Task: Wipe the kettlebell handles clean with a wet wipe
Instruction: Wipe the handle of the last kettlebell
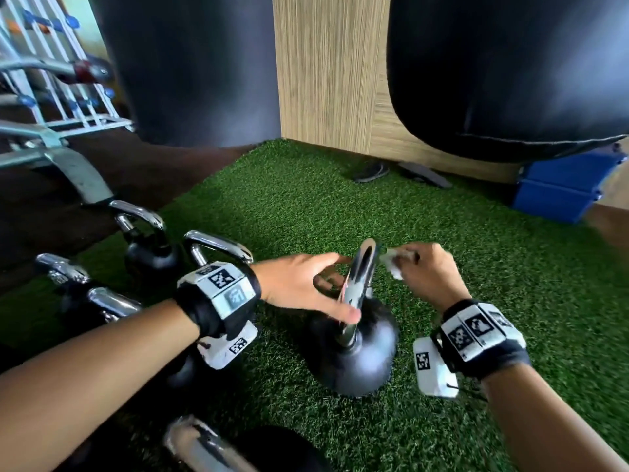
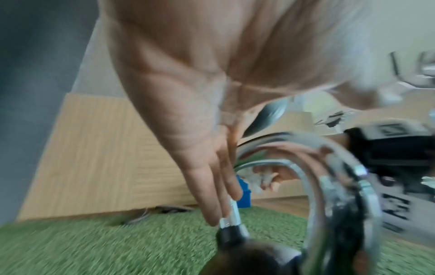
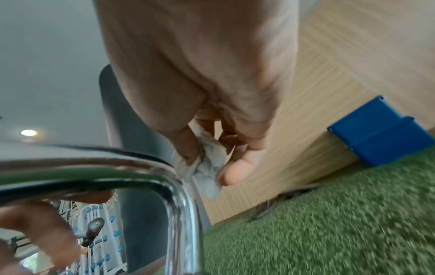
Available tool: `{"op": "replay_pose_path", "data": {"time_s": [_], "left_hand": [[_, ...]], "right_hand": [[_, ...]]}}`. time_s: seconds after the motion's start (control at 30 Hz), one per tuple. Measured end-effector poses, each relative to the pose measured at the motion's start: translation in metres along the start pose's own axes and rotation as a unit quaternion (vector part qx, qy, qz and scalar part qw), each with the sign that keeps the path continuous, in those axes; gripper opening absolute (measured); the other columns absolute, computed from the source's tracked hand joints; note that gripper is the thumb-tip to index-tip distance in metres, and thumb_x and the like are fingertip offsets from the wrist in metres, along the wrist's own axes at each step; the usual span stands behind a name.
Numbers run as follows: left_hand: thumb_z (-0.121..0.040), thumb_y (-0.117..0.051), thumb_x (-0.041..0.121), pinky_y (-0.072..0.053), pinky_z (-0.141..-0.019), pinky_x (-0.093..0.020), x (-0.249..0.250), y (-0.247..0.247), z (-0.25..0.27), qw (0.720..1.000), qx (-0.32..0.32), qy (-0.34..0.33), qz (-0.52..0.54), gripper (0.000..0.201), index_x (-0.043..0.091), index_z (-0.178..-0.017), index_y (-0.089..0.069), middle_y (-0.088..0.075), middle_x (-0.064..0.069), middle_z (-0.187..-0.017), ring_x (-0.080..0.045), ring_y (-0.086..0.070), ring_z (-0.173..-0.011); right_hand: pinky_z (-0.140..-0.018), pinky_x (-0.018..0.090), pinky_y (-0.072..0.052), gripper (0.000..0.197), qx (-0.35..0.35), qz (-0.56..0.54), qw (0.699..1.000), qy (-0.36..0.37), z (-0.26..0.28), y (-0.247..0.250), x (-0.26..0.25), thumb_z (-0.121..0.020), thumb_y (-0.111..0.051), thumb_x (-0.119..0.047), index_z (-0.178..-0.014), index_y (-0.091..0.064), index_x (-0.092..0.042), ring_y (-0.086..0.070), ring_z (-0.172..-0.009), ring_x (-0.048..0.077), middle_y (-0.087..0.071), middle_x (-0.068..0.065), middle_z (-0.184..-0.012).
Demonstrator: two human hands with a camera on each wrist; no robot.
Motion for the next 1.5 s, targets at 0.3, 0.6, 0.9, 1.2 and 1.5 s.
{"op": "replay_pose_path", "data": {"time_s": [0.3, 0.6, 0.9, 1.2, 1.5], "left_hand": [[-0.072, -0.083, 0.036, -0.046, -0.061, -0.02, 0.043, -0.03, -0.009, 0.979, 0.205, 0.004, -0.021, 0.052, 0.022, -0.113, -0.054, -0.062, 0.008, -0.097, -0.012, -0.063, -0.082], [-0.069, -0.088, 0.025, -0.056, -0.079, -0.034, 0.025, -0.003, -0.01, 0.994, 0.105, -0.017, -0.028, 0.064, 0.027, -0.124, -0.056, -0.064, 0.009, -0.102, -0.016, -0.065, -0.092], [-0.071, -0.087, 0.04, -0.042, -0.071, -0.035, 0.01, 0.039, -0.036, 0.954, 0.047, -0.089, -0.283, 0.095, 0.052, -0.147, -0.031, -0.042, 0.009, -0.104, -0.015, -0.053, -0.094], [-0.077, -0.085, 0.027, -0.04, -0.068, -0.028, 0.001, 0.034, -0.029, 0.968, 0.12, -0.093, -0.2, 0.065, 0.04, -0.133, -0.054, -0.052, 0.007, -0.107, -0.015, -0.058, -0.094], [-0.09, -0.071, 0.027, -0.056, -0.09, -0.038, 0.017, 0.071, 0.05, 0.994, 0.102, 0.016, -0.025, 0.039, 0.038, -0.127, -0.064, -0.065, 0.004, -0.126, -0.02, -0.064, -0.11]], "right_hand": [[-0.088, 0.017, -0.053, 0.049, -0.14, 0.225, 0.945, 0.193, -0.025, 0.004, -0.045, -0.094, -0.052, 0.004, -0.136, -0.059, -0.021, -0.068, -0.11, 0.018, -0.065, 0.004, -0.129], [-0.07, 0.028, -0.061, 0.017, -0.168, 0.294, 0.923, 0.181, -0.016, 0.019, -0.039, -0.094, -0.056, -0.008, -0.099, -0.066, -0.022, -0.068, -0.08, 0.008, -0.066, -0.007, -0.088], [-0.044, 0.012, -0.047, 0.011, -0.131, 0.288, 0.945, 0.079, 0.05, 0.034, -0.04, -0.093, -0.059, -0.022, -0.095, -0.066, -0.014, -0.064, -0.067, 0.007, -0.062, -0.006, -0.086], [-0.042, 0.008, -0.042, 0.014, -0.145, 0.248, 0.958, -0.003, 0.061, 0.034, -0.056, -0.097, -0.058, -0.015, -0.098, -0.067, -0.004, -0.059, -0.054, 0.002, -0.066, 0.001, -0.085], [-0.065, 0.022, -0.05, 0.017, -0.186, 0.266, 0.934, -0.15, 0.062, 0.068, -0.134, -0.09, -0.062, -0.001, -0.105, -0.068, 0.001, -0.068, -0.091, 0.025, -0.071, 0.015, -0.104]]}}
Point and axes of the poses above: each hand's wrist, its own z-axis away from the middle knuckle, its own y-axis out of the back of the hand, x = y × z, the point moved 2 cm from there along -z, towards the middle knuckle
